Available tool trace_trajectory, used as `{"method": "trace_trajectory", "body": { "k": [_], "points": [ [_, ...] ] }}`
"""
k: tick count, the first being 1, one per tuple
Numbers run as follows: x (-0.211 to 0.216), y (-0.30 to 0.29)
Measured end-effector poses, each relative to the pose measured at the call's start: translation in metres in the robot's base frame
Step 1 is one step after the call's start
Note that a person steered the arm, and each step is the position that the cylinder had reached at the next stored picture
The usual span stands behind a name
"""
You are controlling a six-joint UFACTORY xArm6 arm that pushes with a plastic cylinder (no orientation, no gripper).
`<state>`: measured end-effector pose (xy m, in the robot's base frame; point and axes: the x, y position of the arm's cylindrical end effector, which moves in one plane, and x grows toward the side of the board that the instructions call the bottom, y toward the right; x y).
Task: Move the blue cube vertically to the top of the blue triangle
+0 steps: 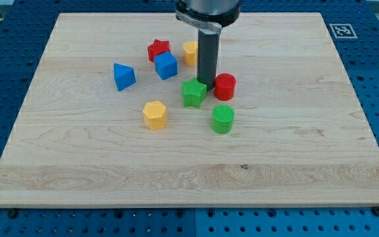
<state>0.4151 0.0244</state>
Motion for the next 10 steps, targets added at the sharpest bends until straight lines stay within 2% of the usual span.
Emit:
{"method": "trace_trajectory", "body": {
  "k": [3,4,6,8,10],
  "points": [
    [0.002,0.030],
    [-0.005,0.015],
    [-0.044,-0.065],
    [-0.047,-0.076],
    [-0.047,-0.150]
  ]
}}
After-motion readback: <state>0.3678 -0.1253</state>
